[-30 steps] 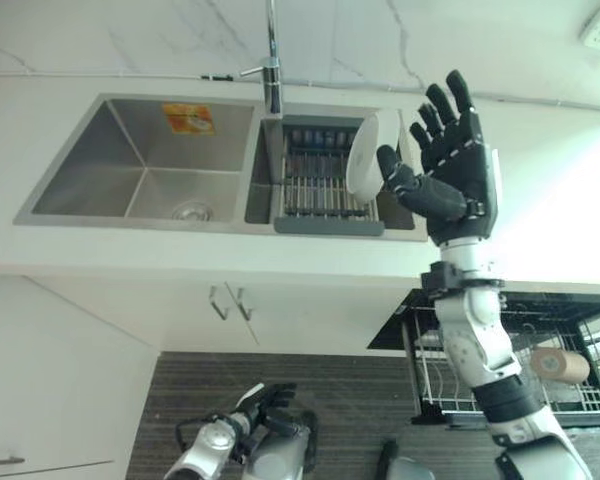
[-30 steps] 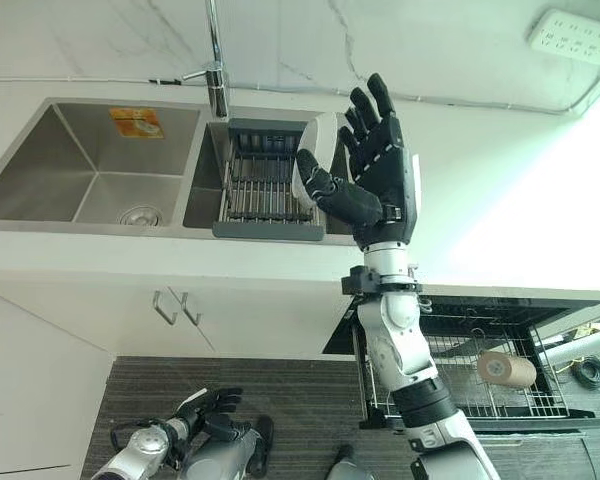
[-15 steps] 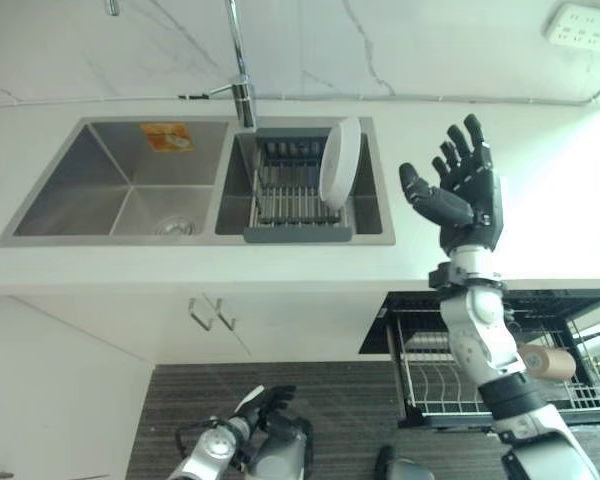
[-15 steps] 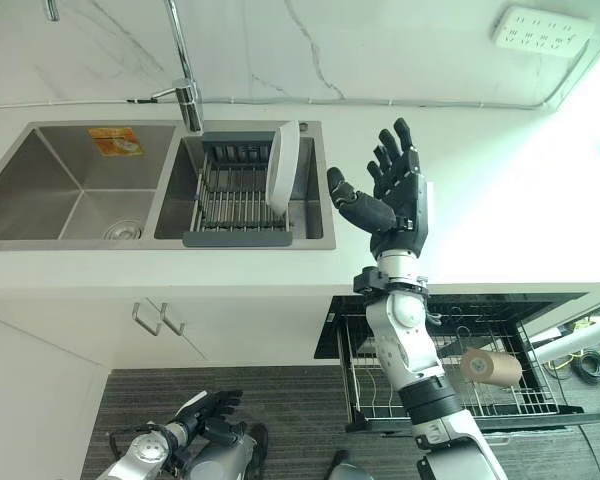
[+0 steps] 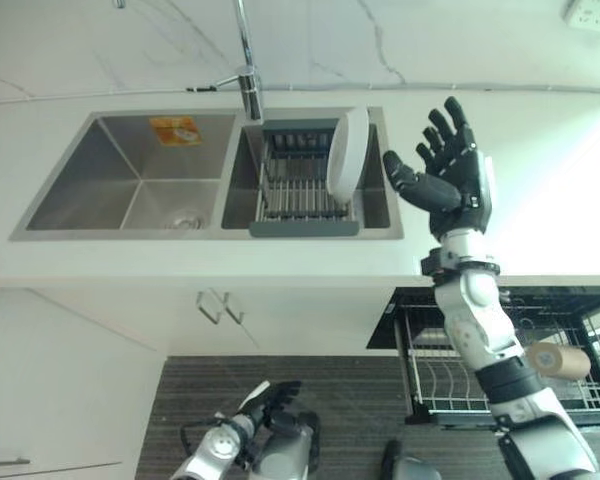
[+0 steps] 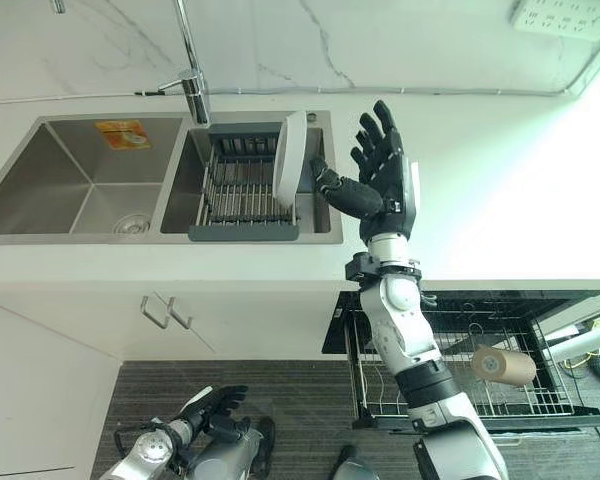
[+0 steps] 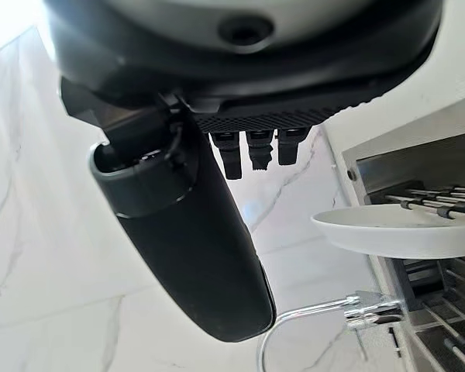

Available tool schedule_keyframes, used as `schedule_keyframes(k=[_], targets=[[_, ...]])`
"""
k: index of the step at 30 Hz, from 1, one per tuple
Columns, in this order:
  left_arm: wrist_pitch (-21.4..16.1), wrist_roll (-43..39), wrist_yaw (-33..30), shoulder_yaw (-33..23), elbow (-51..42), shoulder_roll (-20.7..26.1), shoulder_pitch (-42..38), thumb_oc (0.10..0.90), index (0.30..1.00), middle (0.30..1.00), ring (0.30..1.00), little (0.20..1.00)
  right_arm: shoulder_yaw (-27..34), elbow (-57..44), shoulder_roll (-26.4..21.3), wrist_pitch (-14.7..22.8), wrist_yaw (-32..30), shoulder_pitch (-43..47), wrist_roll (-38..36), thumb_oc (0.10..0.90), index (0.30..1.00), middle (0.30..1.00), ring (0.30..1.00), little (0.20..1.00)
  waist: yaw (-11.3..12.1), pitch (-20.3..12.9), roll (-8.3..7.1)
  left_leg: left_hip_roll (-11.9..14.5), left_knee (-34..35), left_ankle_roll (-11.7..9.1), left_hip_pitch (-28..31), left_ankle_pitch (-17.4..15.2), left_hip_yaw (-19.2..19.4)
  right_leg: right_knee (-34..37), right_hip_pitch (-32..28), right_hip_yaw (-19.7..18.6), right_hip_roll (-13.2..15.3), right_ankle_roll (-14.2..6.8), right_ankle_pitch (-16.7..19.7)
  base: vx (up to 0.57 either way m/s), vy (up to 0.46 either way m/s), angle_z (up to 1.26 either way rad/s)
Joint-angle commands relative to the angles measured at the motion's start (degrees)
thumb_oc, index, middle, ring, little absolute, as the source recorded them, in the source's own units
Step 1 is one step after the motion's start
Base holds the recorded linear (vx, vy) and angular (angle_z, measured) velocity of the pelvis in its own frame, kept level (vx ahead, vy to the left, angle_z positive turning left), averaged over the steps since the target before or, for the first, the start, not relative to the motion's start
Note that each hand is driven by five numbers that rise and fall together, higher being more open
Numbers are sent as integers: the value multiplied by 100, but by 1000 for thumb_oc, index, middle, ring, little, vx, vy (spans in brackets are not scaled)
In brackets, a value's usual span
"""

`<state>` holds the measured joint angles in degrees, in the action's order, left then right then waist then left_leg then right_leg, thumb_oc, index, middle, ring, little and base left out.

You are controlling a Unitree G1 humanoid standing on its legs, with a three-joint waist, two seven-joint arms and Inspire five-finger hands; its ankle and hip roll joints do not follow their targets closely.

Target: Place the dishes in the dishwasher.

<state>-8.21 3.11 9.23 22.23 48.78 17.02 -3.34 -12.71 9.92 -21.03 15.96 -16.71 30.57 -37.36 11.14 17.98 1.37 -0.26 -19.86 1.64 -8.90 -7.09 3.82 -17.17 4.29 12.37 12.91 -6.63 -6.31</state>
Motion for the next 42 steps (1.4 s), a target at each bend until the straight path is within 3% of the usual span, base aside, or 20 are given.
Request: schedule_keyframes(k=[1, 21, 33, 42], targets=[[85, 427, -35, 610, 72, 291, 659, 800, 900, 900, 900, 900, 389, -202, -376, 349, 80, 1119, -82, 800, 900, 900, 900, 900, 146, 169, -118, 159, 267, -188, 346, -500, -607, -2, 153, 63, 327, -341, -20, -4, 15, 8], [-289, 573, -519, 882, 67, 377, 525, 800, 900, 900, 900, 900, 258, 317, -520, 450, 77, 1629, -144, 800, 900, 900, 900, 900, 169, 539, 1, 90, 267, -220, 152, -406, -809, -2, 280, 85, 344, -270, -14, 13, 14, 7], [-304, 604, -548, 928, 62, 372, 504, 800, 900, 900, 900, 900, 209, 251, -489, 140, -20, 1824, -200, 800, 900, 900, 900, 900, 169, 618, 36, 102, 267, -248, 112, -372, -861, -2, 288, 119, 347, -252, -17, 25, 4, 1], [-464, 613, -644, 1058, 134, 406, 443, 800, 900, 900, 900, 900, 164, 685, -610, 148, 27, 2099, -356, 800, 900, 900, 900, 900, 187, 714, 87, 100, 267, -288, -26, -313, -946, -2, 364, 130, 332, -233, -24, -3, 3, 6]])
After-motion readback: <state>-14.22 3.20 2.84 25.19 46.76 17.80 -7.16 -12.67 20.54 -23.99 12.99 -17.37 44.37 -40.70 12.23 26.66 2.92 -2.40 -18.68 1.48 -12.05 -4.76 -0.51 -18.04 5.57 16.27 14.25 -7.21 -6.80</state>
